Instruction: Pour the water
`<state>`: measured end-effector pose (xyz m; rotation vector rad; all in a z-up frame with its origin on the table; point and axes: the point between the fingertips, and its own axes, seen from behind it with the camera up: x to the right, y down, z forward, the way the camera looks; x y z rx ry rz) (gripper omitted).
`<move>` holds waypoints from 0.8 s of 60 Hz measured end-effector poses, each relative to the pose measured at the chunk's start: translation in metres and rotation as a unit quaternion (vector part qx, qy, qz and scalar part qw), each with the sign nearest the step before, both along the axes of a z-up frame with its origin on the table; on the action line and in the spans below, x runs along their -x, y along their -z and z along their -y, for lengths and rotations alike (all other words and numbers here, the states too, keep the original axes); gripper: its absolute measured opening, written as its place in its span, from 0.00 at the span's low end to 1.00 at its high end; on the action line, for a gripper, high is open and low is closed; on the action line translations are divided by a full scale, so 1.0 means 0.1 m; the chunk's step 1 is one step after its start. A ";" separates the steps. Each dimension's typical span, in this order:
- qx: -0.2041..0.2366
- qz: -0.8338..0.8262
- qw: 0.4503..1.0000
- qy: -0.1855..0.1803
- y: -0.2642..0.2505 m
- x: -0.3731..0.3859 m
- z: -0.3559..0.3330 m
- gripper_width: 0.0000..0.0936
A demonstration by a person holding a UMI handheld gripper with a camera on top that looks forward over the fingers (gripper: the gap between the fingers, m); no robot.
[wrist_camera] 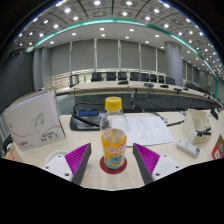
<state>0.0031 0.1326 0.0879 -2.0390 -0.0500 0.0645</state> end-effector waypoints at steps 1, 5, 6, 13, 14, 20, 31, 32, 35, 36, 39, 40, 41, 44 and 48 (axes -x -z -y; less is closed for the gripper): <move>0.002 0.002 1.000 0.002 -0.05 0.00 0.06 0.92; 0.008 0.014 1.000 0.009 -0.26 0.02 0.35 0.92; 0.011 0.017 1.000 0.012 -0.30 0.02 0.43 0.92; 0.035 0.023 0.999 0.034 -0.66 0.11 1.15 0.92; 0.039 0.024 0.998 0.034 -0.70 0.14 1.27 0.92; 0.052 0.032 0.998 0.036 -0.99 0.27 1.99 0.92; 0.060 0.048 0.997 0.016 -1.32 0.51 3.04 0.92; 0.058 0.051 0.997 0.016 -1.34 0.51 3.11 0.92; 0.057 0.061 0.996 0.015 -1.40 0.52 3.30 0.92; 0.056 0.064 0.996 0.015 -1.41 0.52 3.35 0.92; 0.058 0.063 0.996 0.018 -1.44 0.52 3.51 0.91; 0.059 0.059 0.996 0.017 -1.43 0.52 3.53 0.92; 0.059 0.056 0.997 0.017 -1.43 0.52 3.57 0.92; 0.061 0.050 0.997 0.019 -1.44 0.51 3.66 0.92; 0.057 0.056 0.997 0.022 -1.46 0.47 3.74 0.91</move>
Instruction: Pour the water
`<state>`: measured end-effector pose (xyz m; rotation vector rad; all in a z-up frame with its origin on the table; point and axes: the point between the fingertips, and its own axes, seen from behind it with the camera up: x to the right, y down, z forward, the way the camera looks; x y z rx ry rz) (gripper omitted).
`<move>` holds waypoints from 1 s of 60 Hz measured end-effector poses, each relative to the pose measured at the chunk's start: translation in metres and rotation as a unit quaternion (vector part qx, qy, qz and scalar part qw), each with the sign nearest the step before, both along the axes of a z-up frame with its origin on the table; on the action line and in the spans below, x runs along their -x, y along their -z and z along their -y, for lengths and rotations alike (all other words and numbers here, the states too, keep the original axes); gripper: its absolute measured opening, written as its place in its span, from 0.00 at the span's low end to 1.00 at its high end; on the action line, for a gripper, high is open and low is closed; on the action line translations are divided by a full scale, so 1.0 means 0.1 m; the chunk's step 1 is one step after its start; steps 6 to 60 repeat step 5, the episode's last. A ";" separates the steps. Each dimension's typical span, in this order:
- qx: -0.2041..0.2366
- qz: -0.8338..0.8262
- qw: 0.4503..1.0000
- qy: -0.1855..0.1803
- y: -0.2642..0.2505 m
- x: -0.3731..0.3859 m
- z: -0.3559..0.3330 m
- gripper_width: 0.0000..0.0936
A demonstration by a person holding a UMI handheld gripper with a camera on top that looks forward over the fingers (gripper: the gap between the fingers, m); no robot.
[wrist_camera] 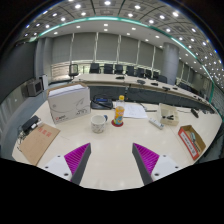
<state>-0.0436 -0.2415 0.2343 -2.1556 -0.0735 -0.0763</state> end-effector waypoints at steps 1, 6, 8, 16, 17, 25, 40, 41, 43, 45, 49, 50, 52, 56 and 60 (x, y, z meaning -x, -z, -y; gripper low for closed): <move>0.000 0.001 1.000 0.001 0.00 0.00 -0.01 0.92; 0.000 -0.002 1.000 0.002 -0.02 0.00 0.04 0.92; 0.000 -0.002 1.000 0.002 -0.02 0.00 0.04 0.92; 0.000 -0.002 1.000 0.002 -0.02 0.00 0.04 0.92; 0.000 -0.002 1.000 0.002 -0.02 0.00 0.04 0.92; 0.000 -0.002 1.000 0.002 -0.02 0.00 0.04 0.92; 0.000 -0.002 1.000 0.002 -0.02 0.00 0.04 0.92; 0.000 -0.002 1.000 0.002 -0.02 0.00 0.04 0.92; 0.000 -0.002 1.000 0.002 -0.02 0.00 0.04 0.92; 0.000 -0.002 1.000 0.002 -0.02 0.00 0.04 0.92; 0.000 -0.002 1.000 0.002 -0.02 0.00 0.04 0.92; 0.000 -0.002 1.000 0.002 -0.02 0.00 0.04 0.92; 0.000 -0.002 1.000 0.002 -0.02 0.00 0.04 0.92; 0.000 -0.002 1.000 0.002 -0.02 0.00 0.04 0.92; 0.000 -0.002 1.000 0.002 -0.02 0.00 0.04 0.92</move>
